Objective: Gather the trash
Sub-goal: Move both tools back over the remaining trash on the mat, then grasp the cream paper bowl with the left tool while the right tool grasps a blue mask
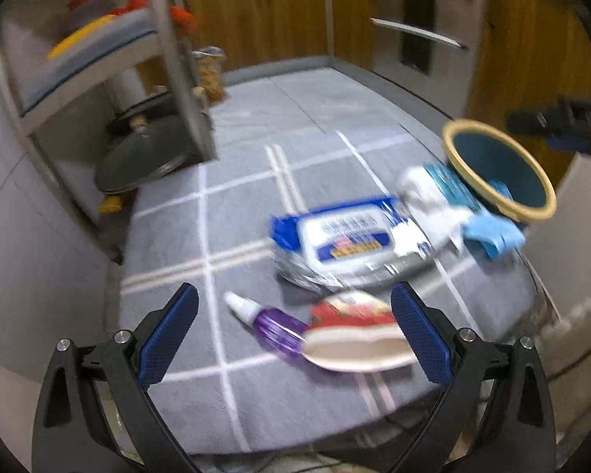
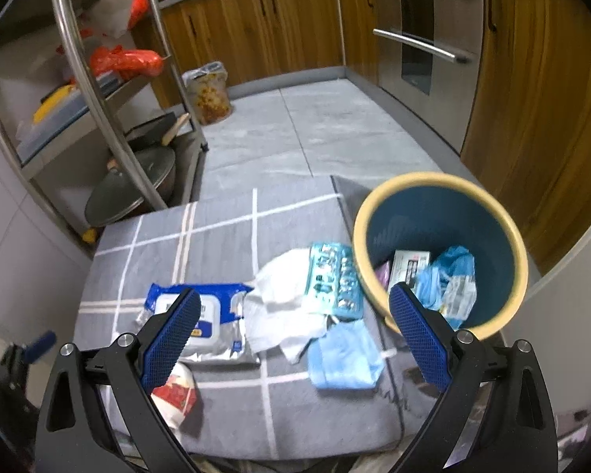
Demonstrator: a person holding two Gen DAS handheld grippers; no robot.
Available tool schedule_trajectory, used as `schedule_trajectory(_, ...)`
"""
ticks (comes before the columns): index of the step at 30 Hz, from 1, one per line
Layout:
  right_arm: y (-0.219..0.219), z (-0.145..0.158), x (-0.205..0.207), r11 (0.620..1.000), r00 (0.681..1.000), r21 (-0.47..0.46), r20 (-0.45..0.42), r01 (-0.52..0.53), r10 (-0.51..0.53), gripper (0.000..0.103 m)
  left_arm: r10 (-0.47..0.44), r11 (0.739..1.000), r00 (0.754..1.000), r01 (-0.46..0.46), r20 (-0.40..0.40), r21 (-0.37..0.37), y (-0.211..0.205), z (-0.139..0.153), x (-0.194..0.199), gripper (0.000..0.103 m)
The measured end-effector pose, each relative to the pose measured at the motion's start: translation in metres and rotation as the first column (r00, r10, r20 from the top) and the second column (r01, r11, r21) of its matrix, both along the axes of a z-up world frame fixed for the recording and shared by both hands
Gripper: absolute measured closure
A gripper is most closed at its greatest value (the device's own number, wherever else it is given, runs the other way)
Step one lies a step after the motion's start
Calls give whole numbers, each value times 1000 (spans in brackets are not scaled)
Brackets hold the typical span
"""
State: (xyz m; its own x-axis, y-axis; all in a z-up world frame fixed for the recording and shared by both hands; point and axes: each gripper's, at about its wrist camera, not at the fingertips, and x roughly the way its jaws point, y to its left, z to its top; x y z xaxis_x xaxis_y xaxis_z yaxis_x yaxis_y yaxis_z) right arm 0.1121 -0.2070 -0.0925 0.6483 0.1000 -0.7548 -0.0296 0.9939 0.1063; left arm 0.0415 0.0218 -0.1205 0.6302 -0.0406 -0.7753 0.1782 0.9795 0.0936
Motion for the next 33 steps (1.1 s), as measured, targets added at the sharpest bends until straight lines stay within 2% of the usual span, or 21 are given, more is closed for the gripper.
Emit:
schedule_trajectory(3,1,-5,-6,1000,1000,-18,-18,-5,5,7,-59,998,997,61,-42,35,-16,-14,-1,8)
schedule_trajectory(6,-4,-11,-9,999,999,-37,-35,2,-3,7,-104,989,990,113,-95,98,-31,-29,-1,15)
schedule_trajectory(10,-16,-10,-8,999,999,-28,-36,25,-26,7,-117,980,984,136,-131,144,-35,-40,-3,16)
schedule_trajectory(15,-23,-13,-5,999,997,5,-52,49,-49,7,-110,976,984,133,-140,173,-36,-44,3,27)
schedule_trajectory(18,-23,-15,-4,999,998,-5,-52,35,-35,7,-127,978,984,145,-125,151,-38,-40,7,47)
schedule_trajectory(20,-25,-17,-2,999,997,-1,-61,37,-37,8,-134,976,983,154,-128,154,-40,-39,9,68)
schedule_trajectory(22,-30,-22,0,999,995,17,-84,47,-45,9,-138,976,981,158,-136,150,-40,-39,11,80)
schedule_trajectory(24,-35,-27,2,997,993,41,-105,59,-54,10,-141,975,981,160,-132,154,-41,-36,11,85)
schedule_trajectory(27,-39,-38,5,996,988,56,-136,75,-67,16,-152,974,981,170,-123,149,-42,-31,9,93)
schedule_trajectory(29,-39,-50,10,994,981,72,-182,81,-67,31,-159,976,980,174,-118,132,-42,-28,8,98)
schedule_trajectory(33,-41,-69,16,991,965,91,-253,94,-68,41,-168,977,981,179,-99,117,-41,-21,5,99)
